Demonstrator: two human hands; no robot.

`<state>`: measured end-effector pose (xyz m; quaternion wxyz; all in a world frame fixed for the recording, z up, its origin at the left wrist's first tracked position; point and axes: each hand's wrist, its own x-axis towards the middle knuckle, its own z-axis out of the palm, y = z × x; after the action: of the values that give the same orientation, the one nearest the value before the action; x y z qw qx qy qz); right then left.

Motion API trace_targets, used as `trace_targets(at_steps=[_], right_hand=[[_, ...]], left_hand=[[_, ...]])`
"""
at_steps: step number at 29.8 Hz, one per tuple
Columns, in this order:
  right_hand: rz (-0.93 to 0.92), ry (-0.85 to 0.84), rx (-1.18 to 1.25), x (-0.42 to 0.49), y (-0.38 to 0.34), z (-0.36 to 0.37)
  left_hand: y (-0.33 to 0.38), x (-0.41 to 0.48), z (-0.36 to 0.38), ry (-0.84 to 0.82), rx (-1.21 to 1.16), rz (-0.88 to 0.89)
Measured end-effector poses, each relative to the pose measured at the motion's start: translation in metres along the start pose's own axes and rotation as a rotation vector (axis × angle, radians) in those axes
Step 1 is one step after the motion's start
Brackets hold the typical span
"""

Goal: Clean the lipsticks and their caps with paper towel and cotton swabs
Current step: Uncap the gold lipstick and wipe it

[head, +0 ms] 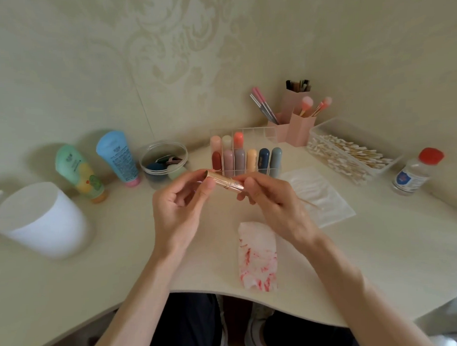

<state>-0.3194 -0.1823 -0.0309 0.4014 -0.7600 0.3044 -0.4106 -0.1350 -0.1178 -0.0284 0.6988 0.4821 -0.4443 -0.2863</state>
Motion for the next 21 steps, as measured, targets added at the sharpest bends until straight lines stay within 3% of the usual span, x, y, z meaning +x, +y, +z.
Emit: trace_targets(at_steps=[12, 21], right_hand=[[0.125, -0.032, 0.166, -0.0003, -0.0095, 0.0039], [0.100, -0.084, 0.032, -0.0002, -0.0039, 0.0053]], left_hand=[[-0.0015, -0.0013, -0.0021, 0.038, -0.066, -0.055], [0.0025, -0.0005, -0.0019, 0.018, -0.099, -0.111]])
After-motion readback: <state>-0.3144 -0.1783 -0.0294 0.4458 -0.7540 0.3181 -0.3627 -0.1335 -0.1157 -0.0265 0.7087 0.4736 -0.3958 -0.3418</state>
